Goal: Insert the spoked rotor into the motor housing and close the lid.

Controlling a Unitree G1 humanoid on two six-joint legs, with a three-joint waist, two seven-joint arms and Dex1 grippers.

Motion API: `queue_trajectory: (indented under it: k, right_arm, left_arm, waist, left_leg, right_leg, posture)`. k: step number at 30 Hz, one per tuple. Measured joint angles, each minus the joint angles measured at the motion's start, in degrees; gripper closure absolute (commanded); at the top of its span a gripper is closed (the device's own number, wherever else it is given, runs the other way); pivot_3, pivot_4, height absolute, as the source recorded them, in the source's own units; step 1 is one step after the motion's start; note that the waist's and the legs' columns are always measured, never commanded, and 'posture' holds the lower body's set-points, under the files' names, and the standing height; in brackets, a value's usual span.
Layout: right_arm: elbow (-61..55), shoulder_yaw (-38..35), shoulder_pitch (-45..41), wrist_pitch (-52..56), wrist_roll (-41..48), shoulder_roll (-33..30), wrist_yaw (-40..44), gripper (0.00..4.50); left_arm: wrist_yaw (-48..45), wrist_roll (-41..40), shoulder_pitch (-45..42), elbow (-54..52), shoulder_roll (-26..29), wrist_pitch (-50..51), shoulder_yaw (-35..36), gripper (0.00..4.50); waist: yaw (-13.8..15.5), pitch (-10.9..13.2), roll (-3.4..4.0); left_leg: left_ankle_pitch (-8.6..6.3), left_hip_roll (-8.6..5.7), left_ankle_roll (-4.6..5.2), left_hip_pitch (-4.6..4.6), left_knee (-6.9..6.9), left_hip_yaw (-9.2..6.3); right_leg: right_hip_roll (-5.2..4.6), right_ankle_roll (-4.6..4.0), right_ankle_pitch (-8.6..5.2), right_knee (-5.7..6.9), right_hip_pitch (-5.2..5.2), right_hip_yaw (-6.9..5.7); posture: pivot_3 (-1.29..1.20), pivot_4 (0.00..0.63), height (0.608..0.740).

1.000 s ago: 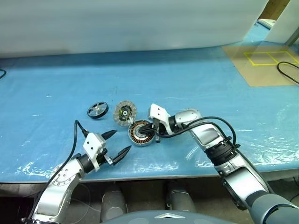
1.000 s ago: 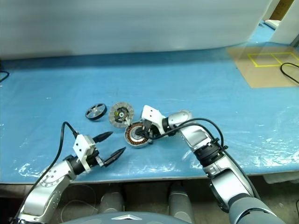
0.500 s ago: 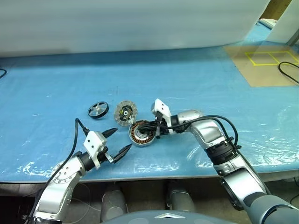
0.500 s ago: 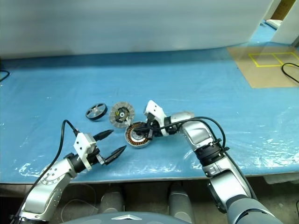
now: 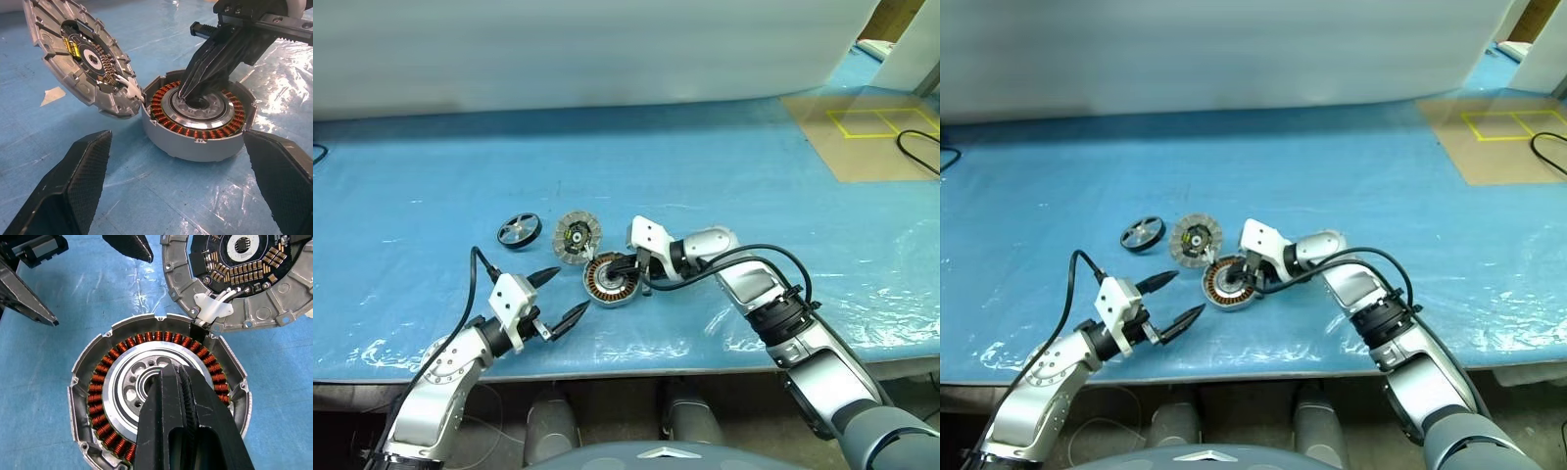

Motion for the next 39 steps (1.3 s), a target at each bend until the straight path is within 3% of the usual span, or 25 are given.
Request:
queue_trajectory:
  k: [9, 27, 39]
  right_arm:
    - [0.1, -5.3, 0.5, 5.7, 7.1, 3.3, 1.1, 4.47]
    - [0.7, -6.1, 0.7, -3.9, 7.0, 2.2, 2.0, 4.47]
    - [0.2, -5.6, -0.7, -6.9, 6.1, -0.5, 5.0, 4.47]
  left_arm:
    - [-0.3, -0.1, -1.0, 0.2, 0.0, 0.0, 0.0, 0.0]
    - [-0.7, -1.0, 1.1, 0.5, 0.0, -0.1, 0.6, 0.0]
    - [0.8, -2.7, 3.3, 0.5, -0.2, 0.0, 4.6, 0.0]
  waist:
    - [0.0, 0.0, 0.0]
    - [0.0, 0.0, 0.0]
    - [-0.1, 0.0, 0.0]
  left_leg:
    - [0.0, 0.0, 0.01, -0.05, 0.0, 0.0]
    - [-0.03, 0.0, 0.06, -0.08, 0.0, 0.0]
    - [-0.05, 0.01, 0.08, -0.1, -0.01, 0.0]
  right_leg:
    - [0.0, 0.0, 0.0, -0.01, -0.04, 0.0]
    - [0.0, 0.0, 0.0, -0.03, -0.06, -0.01]
    - [0.01, 0.0, 0.0, -0.04, -0.08, -0.01]
  posture:
    - [0.0, 0.15, 0.74]
    - [0.0, 0.15, 0.74]
    - [0.0, 0.15, 0.74]
